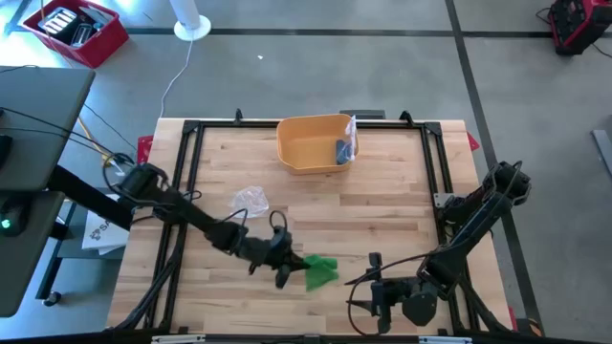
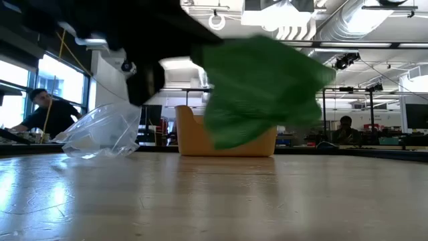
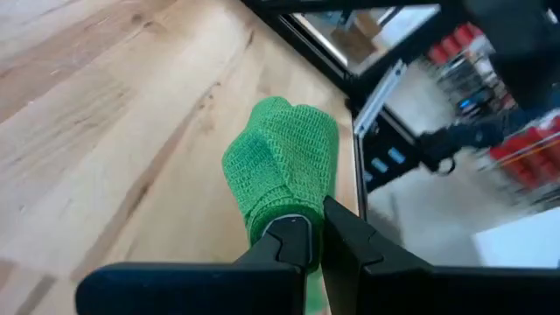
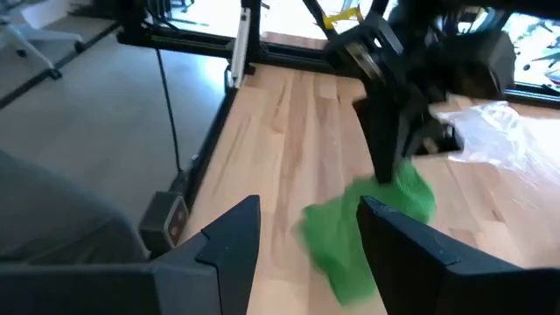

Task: Roll bandage
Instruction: Roll the green bandage

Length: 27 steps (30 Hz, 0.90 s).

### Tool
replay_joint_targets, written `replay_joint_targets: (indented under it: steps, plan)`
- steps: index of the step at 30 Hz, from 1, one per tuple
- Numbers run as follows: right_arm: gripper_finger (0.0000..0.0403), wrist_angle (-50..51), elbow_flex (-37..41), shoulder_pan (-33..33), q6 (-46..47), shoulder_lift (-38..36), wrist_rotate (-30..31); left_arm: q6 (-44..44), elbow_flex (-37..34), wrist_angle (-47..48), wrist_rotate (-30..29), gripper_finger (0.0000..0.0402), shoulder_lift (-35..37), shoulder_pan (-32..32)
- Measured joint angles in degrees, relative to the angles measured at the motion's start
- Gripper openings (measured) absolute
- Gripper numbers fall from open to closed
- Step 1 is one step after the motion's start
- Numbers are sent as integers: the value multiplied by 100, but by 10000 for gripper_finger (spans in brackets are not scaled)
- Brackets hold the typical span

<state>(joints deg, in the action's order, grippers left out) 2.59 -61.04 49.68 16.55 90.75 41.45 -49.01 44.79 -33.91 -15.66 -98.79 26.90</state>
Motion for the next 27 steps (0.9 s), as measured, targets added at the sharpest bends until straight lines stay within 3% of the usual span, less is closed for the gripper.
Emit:
replay_joint_targets:
  steps: [4, 9, 12, 15, 17, 21, 27]
  plan:
    - [184, -36, -1, -115, -35, 118, -370, -210, -115, -946, 560, 10, -559, -374]
    - [184, -75, -7, -314, -1387, 930, -985, -346, -120, -1313, 965, 10, -932, -637]
    - [184, -104, -7, -449, -1934, 1480, -765, -341, -120, -1140, 956, 10, -944, -741]
    - [184, -98, -2, -694, -1795, 1857, -310, -287, -120, -990, 924, 10, -948, -828]
    - [184, 6, -2, -966, -1485, 1946, -374, -276, -120, -886, 916, 10, -948, -897]
    - [184, 262, -2, -1522, -1235, 1992, -946, -188, -120, -529, 892, 10, -948, -1014]
    - [178, 289, -2, -2089, -1853, 1992, -2057, -10, -114, -119, 699, 10, -935, -1149]
